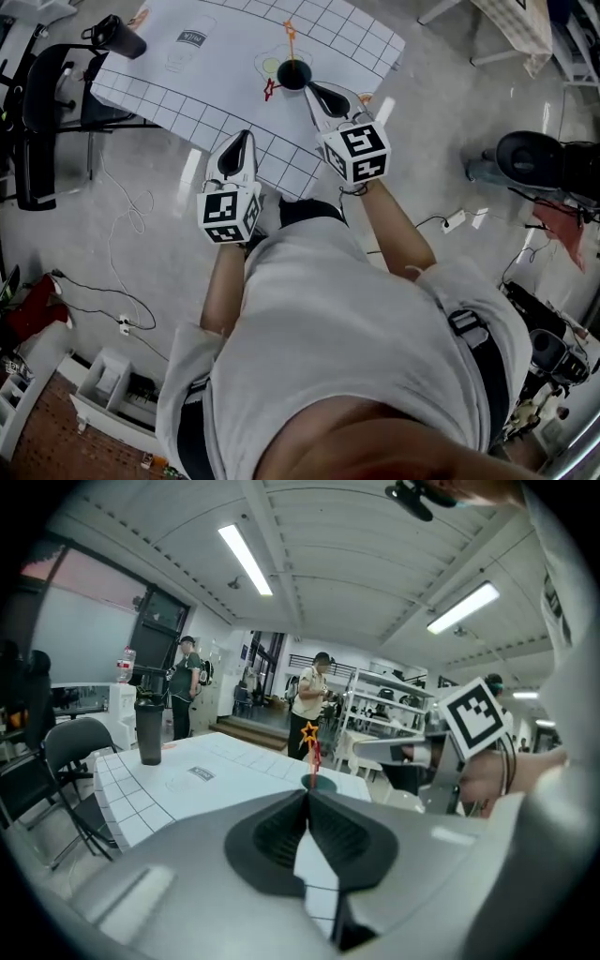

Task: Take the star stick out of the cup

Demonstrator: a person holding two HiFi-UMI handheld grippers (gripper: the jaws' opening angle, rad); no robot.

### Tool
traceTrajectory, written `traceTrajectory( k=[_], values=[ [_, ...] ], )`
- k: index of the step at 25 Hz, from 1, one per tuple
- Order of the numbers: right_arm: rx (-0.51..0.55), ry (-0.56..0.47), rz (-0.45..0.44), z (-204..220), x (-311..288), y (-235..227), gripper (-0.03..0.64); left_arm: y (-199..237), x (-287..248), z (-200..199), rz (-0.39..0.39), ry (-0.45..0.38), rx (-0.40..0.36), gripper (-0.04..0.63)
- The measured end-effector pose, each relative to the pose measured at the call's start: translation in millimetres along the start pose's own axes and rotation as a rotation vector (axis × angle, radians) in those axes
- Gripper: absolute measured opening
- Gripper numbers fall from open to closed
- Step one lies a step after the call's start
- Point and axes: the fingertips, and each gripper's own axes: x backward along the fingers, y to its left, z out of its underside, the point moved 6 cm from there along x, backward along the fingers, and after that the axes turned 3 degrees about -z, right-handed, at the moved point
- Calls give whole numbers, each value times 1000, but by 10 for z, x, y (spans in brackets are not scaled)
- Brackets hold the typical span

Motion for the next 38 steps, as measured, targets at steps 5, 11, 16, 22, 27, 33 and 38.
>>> traceTrajectory(
  k=[5, 11, 16, 22, 27, 33, 38],
  values=[
    [29, 45, -50, -6, -396, -253, 0, 149, -251, 76, -75, 34, 46, 3],
    [44, 147, -73, 93, -786, -480, 98, 224, -263, 147, -139, 77, 67, 3],
    [38, 193, -79, 115, -1032, -606, 123, 318, -230, 114, -181, 85, 65, 3],
    [39, 225, -85, 118, -1235, -643, 90, 377, -170, 56, -205, 86, 44, 3],
    [14, 164, -50, 26, -1180, -644, 8, 369, -129, 88, -173, 87, 31, 3],
    [5, 9, 41, -310, -836, -566, 6, 407, 28, -56, -125, 39, 3, 3],
    [20, -107, 94, -657, -488, -386, 6, 431, 203, -218, -84, -15, -28, 3]
  ],
)
